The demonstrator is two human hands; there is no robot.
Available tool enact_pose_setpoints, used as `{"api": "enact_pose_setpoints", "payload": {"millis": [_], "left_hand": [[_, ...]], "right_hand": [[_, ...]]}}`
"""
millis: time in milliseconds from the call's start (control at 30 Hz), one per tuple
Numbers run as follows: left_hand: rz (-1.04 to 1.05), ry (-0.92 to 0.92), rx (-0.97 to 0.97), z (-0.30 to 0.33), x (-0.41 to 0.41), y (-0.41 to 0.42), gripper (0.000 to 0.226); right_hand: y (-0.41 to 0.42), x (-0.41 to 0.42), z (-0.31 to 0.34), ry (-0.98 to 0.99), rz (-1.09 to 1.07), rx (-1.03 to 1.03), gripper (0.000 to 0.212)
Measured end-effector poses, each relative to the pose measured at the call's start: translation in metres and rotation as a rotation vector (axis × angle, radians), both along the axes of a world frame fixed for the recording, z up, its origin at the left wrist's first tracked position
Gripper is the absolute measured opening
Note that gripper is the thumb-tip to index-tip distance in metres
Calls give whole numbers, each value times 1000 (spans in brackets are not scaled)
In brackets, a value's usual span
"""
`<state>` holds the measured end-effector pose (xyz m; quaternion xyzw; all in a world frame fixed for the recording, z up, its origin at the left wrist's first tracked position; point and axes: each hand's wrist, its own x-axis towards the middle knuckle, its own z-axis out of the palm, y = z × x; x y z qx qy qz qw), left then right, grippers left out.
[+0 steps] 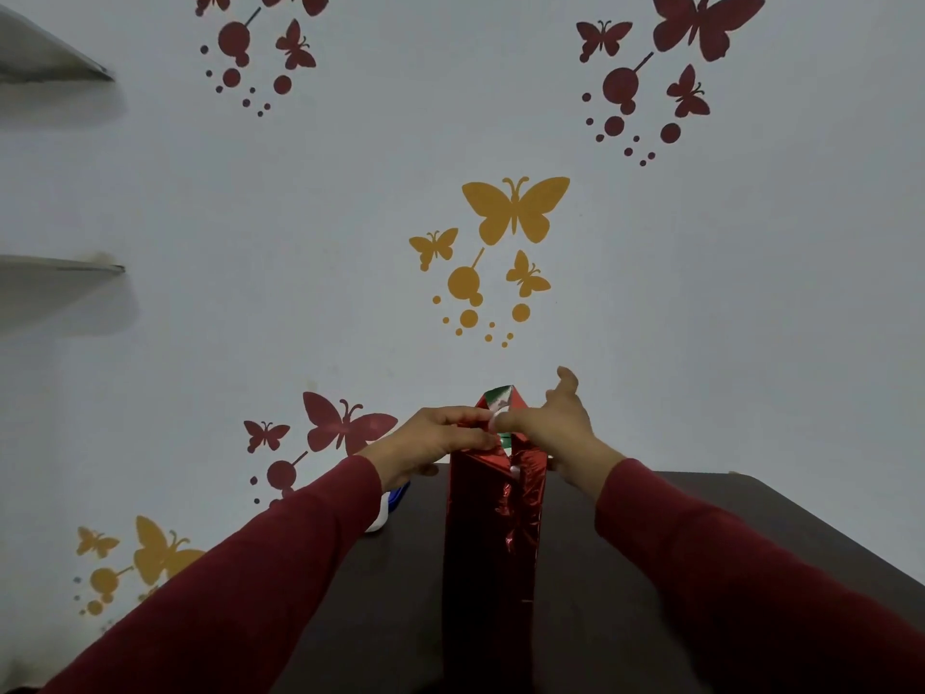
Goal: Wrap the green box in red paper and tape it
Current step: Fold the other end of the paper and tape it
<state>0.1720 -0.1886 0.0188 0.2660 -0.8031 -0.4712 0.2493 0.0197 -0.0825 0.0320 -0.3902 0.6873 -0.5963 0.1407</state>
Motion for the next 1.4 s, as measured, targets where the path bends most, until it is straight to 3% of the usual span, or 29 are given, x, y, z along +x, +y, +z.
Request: {"api": "enact_pose_setpoints", "payload": {"millis": [333,433,667,833,1000,1100,1167,1267,1400], "left_hand": [[63,141,74,10,-2,-24,41],[90,68,53,15,-10,-32,46],[124,87,-57,32,-20,-41,30],[107,128,-309,43,-25,-43,24],[27,102,-402,58,-18,-43,35],[-2,-103,-312,60,-15,-47,51],[-5,-249,-289,54,-18,-51,40],[91,-61,-232,44,-24,-49,22],[301,362,-104,35,-32,-40,30]], "right_hand": [[-13,4,-3,25,-90,104,133],[-14,5,-4,25,-100,104,133],[-13,2,-4,36,-99,115,131],[-15,-1,-7,43,-99,119,132],[-17,-2,-8,51,-90,116,132],[-17,-2,-9,49,-88,109,130],[-16,-3,-9,48,-89,109,129],[-15,-2,-6,52,-92,119,131],[-13,-2,-7,34,-101,121,133]]}}
